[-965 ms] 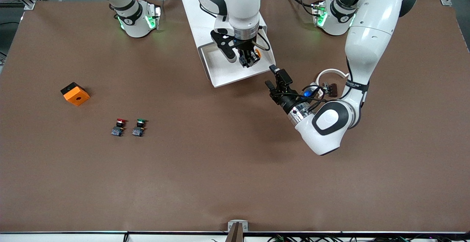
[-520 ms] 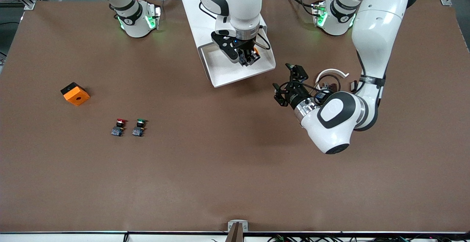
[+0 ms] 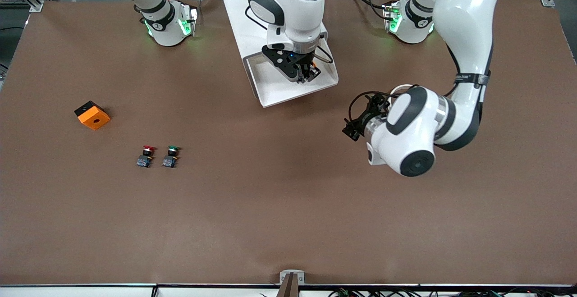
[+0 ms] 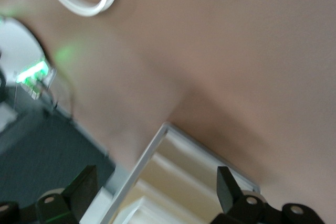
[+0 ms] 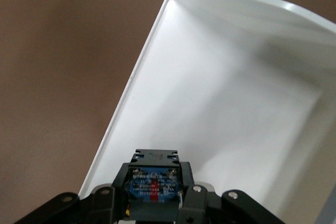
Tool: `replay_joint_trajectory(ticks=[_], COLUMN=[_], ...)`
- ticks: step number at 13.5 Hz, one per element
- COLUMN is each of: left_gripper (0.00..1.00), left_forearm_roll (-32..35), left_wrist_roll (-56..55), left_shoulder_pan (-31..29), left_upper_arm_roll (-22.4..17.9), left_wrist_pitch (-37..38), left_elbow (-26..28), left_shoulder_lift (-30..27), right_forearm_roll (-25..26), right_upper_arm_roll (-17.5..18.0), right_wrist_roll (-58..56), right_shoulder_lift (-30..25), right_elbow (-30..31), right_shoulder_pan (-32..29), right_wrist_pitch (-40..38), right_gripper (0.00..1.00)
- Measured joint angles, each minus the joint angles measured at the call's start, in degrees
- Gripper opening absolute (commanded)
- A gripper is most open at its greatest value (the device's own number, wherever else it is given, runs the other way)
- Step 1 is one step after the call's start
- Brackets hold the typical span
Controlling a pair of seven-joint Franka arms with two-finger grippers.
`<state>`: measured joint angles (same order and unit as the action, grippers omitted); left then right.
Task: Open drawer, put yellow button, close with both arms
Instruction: 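Lower the button into the drawer while the left gripper releases the drawer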
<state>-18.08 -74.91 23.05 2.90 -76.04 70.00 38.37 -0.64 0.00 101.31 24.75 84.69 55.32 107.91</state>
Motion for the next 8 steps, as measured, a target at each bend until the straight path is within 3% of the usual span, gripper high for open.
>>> replay_joint_trajectory(ticks=[1, 4, 8], left_gripper=[1.0, 1.0, 1.0], left_forearm_roll=[2.9, 11.6, 12.8], left_wrist_roll=[0.0, 0.3, 1.3], left_shoulder_pan=[2.0, 7.0, 6.9], left_upper_arm_roll=[0.0, 0.0, 0.0], left_wrist_pitch=[-1.9, -4.6, -11.1], left_elbow=[0.0, -0.1, -0.6], left_shoulder_lift=[-0.1, -0.2, -3.0], right_forearm_roll=[0.0, 0.0, 0.0], right_upper_arm_roll=[-0.1, -0.3, -0.6], right_wrist_roll=[-0.1, -0.4, -2.2], right_shoulder_lift=[0.0, 0.0, 0.0], right_elbow=[-0.1, -0.3, -0.7], right_shoulder_pan=[0.0, 0.0, -0.1], right_wrist_pitch=[0.1, 0.2, 0.2], right_gripper=[0.99, 1.0, 1.0])
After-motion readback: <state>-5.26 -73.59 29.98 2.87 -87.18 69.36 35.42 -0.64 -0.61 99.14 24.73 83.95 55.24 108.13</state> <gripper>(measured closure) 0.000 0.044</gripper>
